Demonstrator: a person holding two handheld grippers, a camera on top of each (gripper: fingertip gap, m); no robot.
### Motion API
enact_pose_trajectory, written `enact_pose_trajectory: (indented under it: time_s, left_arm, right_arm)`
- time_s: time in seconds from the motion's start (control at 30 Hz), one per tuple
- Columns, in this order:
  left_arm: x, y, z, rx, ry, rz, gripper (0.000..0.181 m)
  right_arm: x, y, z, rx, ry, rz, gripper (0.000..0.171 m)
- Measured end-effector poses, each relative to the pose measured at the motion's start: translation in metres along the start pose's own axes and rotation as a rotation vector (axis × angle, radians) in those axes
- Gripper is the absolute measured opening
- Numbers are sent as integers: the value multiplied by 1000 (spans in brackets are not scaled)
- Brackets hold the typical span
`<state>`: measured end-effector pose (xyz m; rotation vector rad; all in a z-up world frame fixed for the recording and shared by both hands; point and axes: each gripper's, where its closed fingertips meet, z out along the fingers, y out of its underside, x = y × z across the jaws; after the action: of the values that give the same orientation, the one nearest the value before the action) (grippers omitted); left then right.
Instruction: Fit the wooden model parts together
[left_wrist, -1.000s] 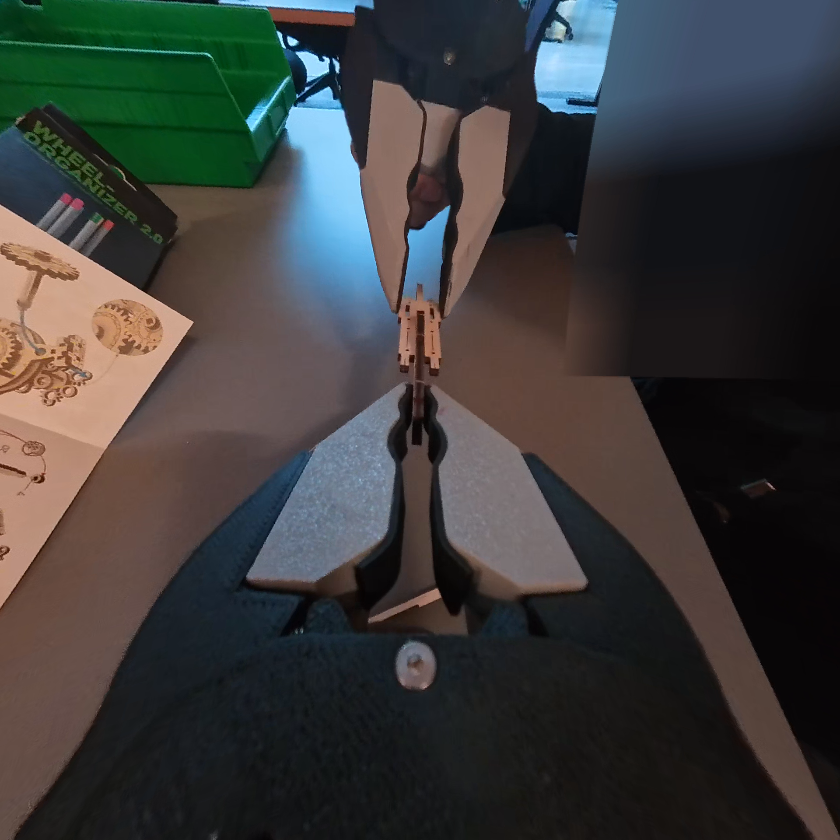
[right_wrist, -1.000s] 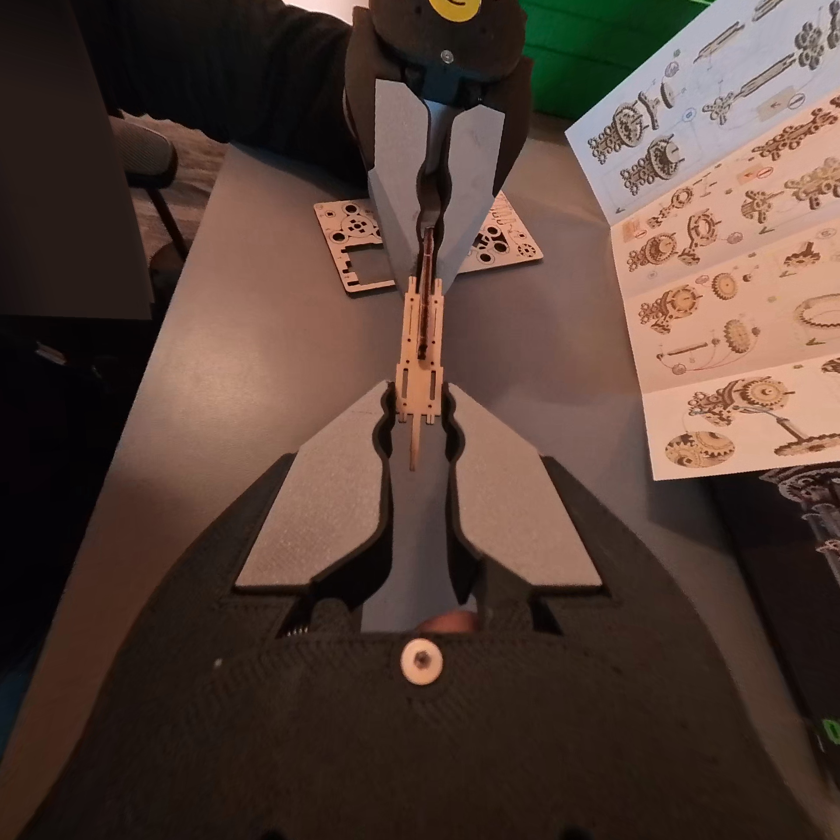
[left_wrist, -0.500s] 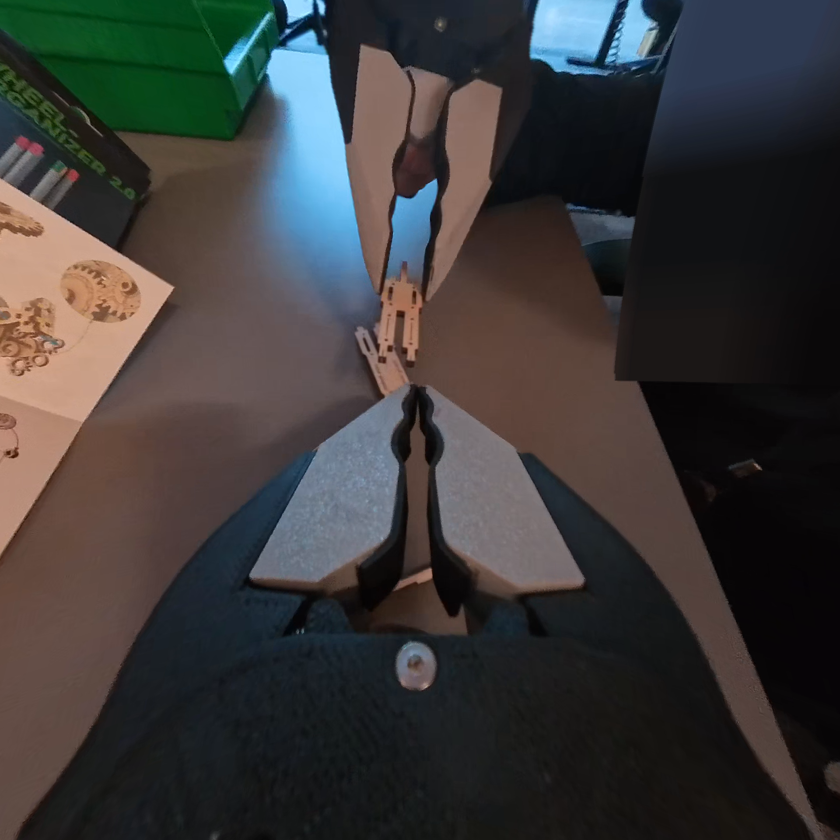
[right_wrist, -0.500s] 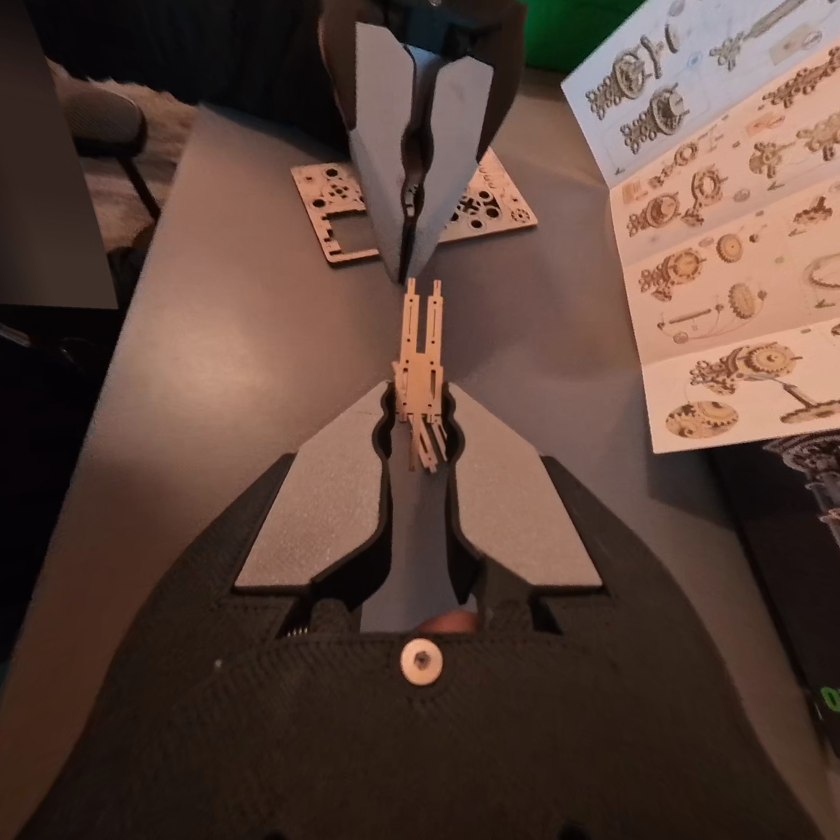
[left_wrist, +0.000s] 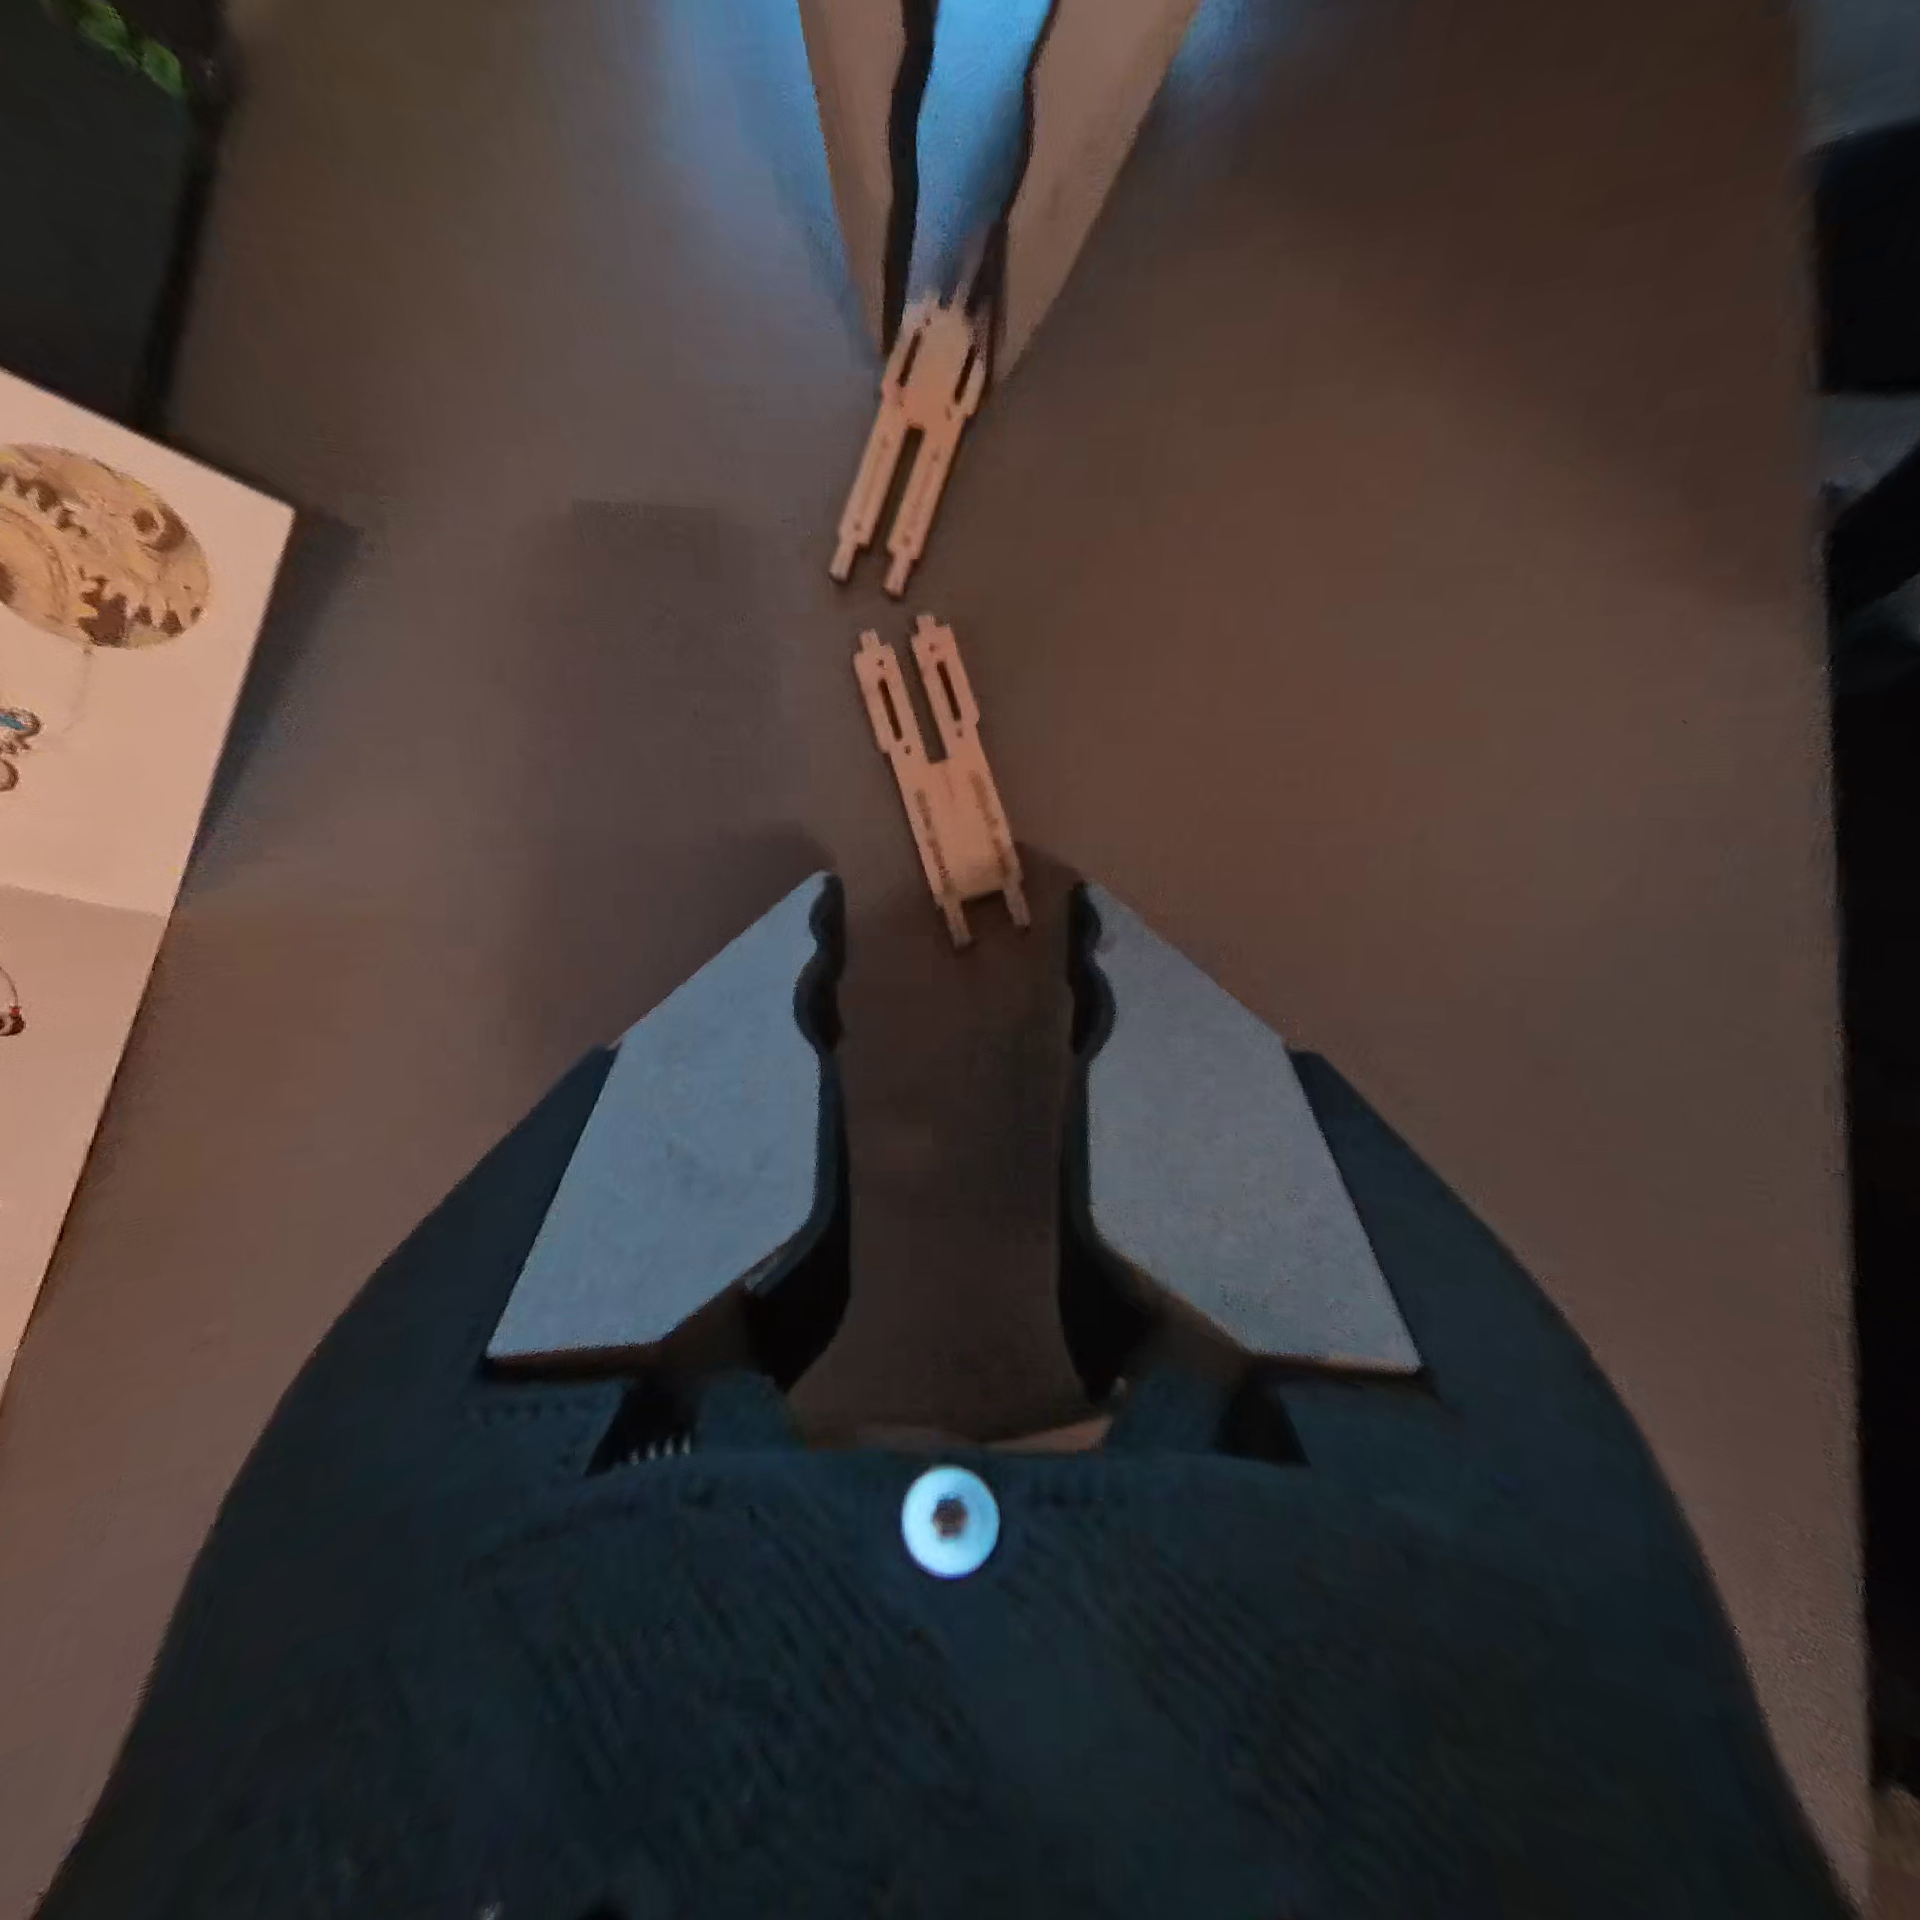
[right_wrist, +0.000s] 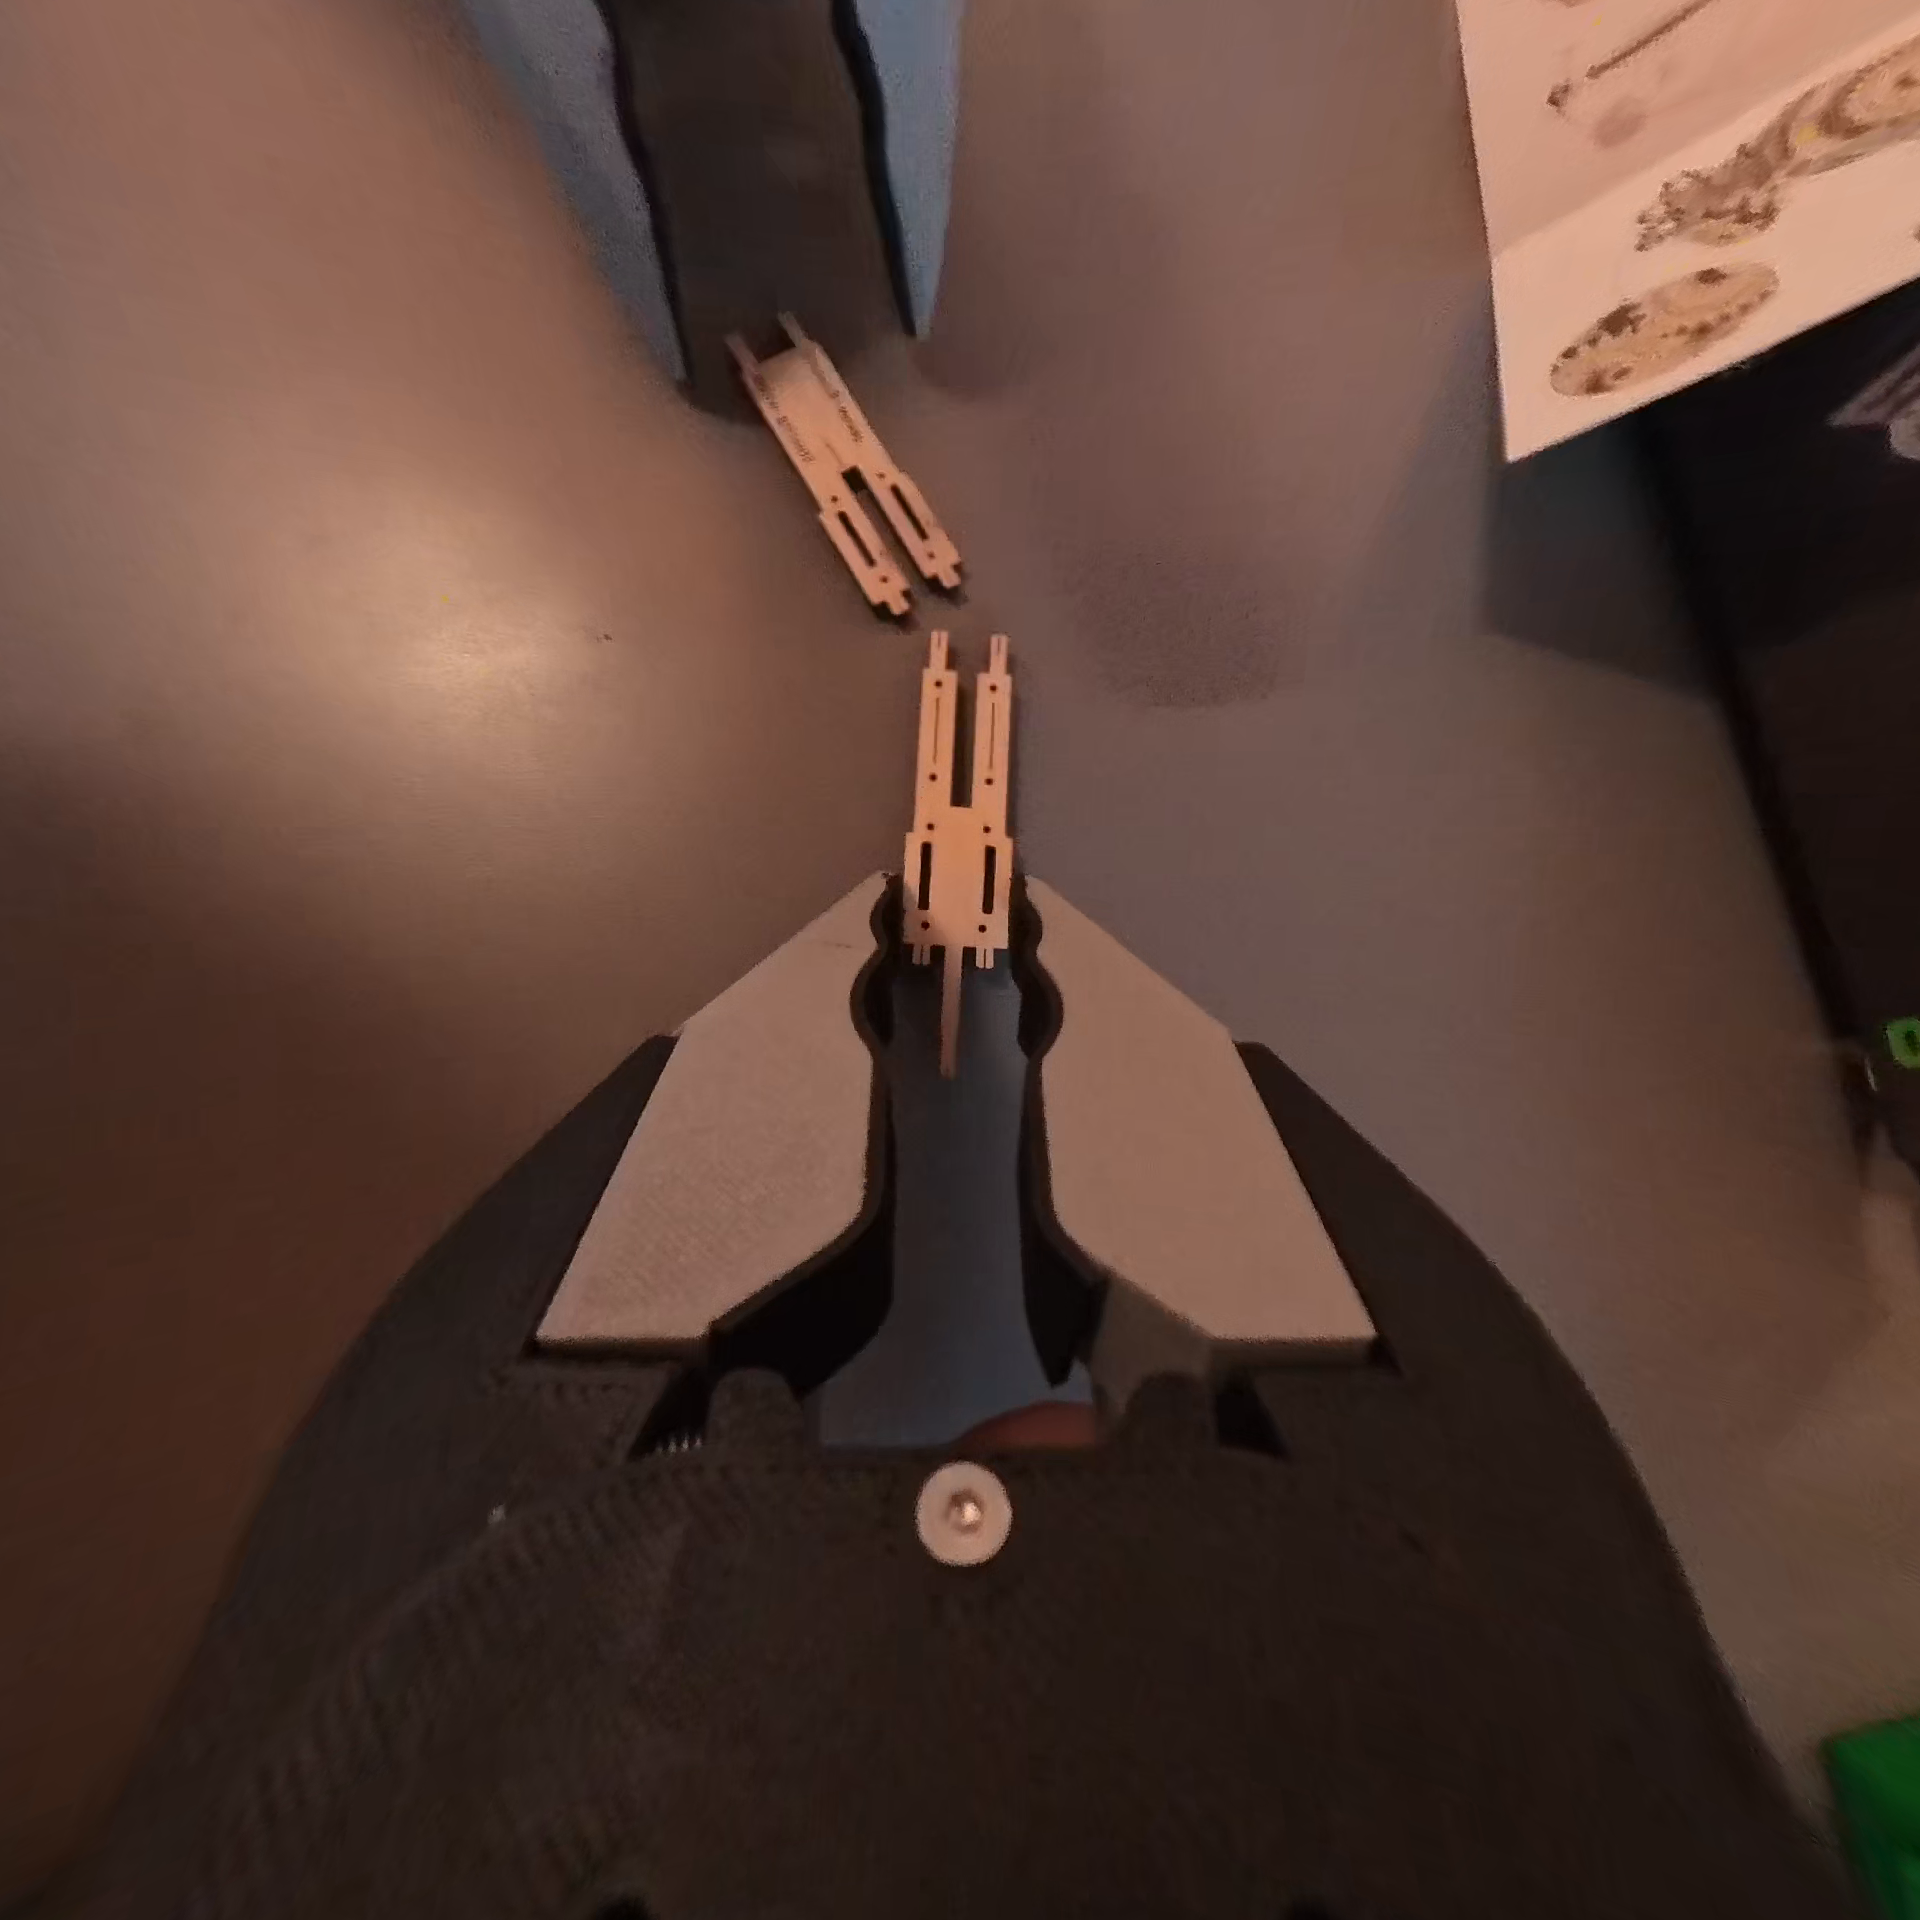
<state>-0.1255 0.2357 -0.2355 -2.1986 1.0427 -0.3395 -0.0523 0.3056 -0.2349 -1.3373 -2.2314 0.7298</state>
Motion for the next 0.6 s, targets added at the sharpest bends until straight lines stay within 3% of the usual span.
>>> enact_pose_trajectory:
  time_s: [0.1, 0.3, 0.43, 0.53, 0.6]
  left_arm:
    - [2, -3, 5, -30, 32, -22, 17]
    - [-1, -5, 4, -5, -41, 119, 16]
    - [-5, -4, 0, 1, -175, 332, 16]
    - [-4, -8, -4, 35, -229, 436, 16]
    - [-4, -11, -8, 49, -277, 521, 16]
  right_arm:
    - [2, 1, -1, -13, 25, -2, 18]
    - [-6, -40, -7, 168, -23, 19, 40]
    - [-11, -58, 22, 130, 0, -39, 41]
    - [-14, -54, 44, 55, 3, -67, 37]
    - [-16, -59, 46, 79, -25, -44, 20]
